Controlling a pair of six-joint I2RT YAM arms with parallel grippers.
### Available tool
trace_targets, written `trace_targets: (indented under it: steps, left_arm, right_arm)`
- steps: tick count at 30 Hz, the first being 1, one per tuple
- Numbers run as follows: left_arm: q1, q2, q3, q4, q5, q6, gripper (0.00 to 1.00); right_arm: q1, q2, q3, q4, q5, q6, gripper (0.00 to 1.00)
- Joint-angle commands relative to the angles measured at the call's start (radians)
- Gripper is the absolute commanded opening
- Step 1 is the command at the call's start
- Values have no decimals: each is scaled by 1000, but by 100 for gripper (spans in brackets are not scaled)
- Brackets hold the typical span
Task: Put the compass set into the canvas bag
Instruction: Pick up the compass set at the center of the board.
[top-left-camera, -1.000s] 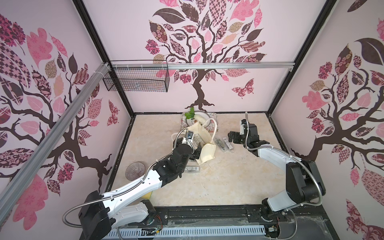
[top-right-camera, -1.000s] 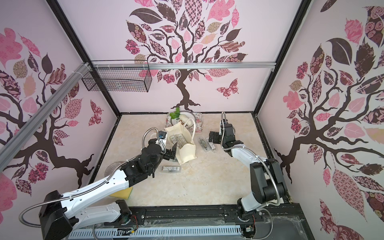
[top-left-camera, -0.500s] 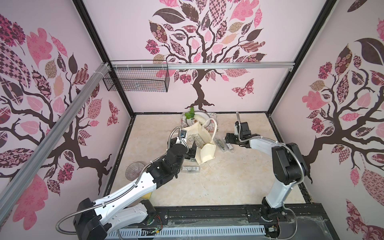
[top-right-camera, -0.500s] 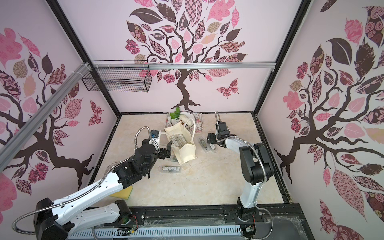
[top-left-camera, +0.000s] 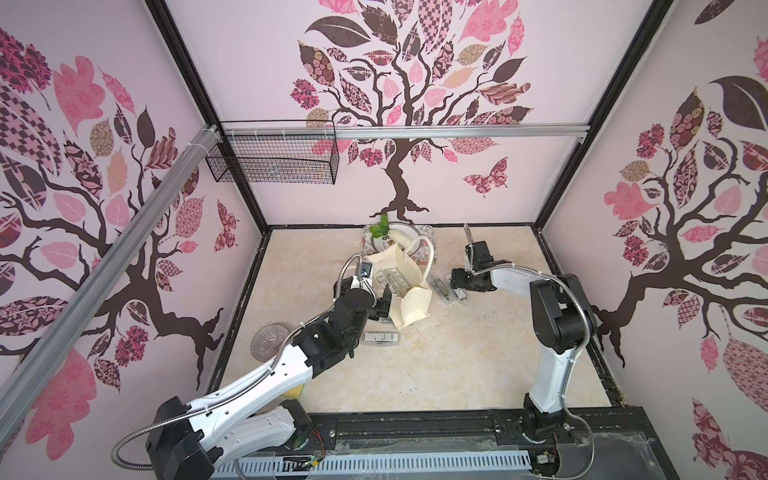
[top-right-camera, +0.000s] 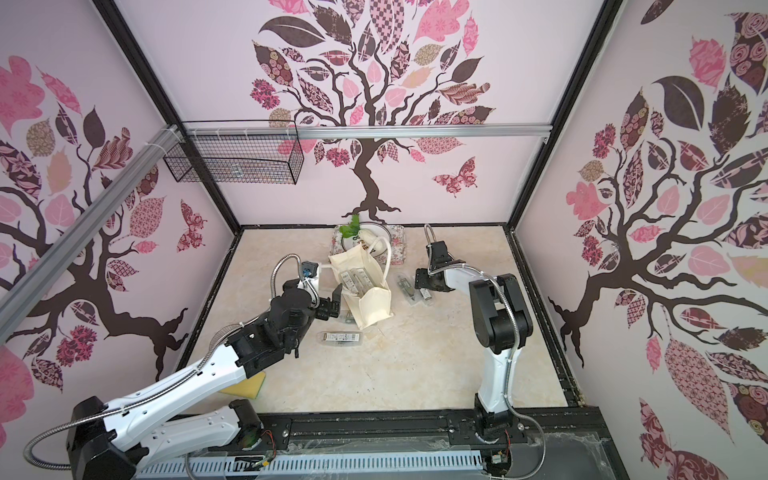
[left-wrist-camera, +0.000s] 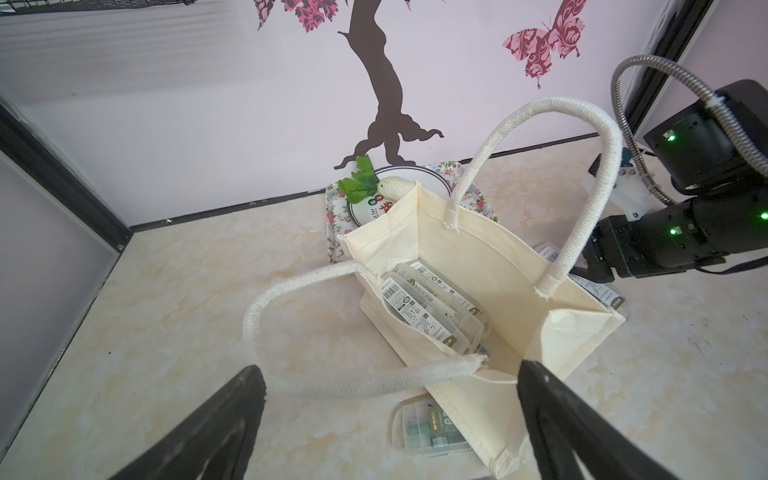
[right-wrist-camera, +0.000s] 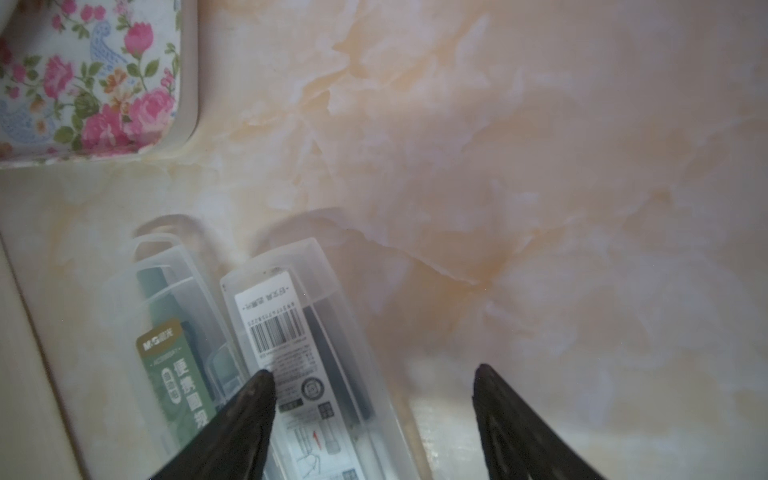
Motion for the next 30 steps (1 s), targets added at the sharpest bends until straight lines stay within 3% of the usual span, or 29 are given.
trace_targets:
  steps: [1, 5, 12, 19, 30]
  left_arm:
    - [6, -14, -32, 2, -13, -17, 97]
    - [8, -13, -31, -4, -13, -18, 97]
    - [13, -16, -33, -9, -7, -15, 97]
    - [14, -30, -42, -16, -1, -25, 97]
    - [23, -53, -61, -17, -4, -26, 97]
  right_arm:
    - [11, 48, 3, -68, 21, -24, 76]
    - [21, 51, -2, -90, 50, -31, 76]
    - [37, -4, -54, -47, -13, -57, 76]
    - [39, 38, -14, -130, 38, -49, 75]
    - [39, 49, 5, -167, 86, -58, 48]
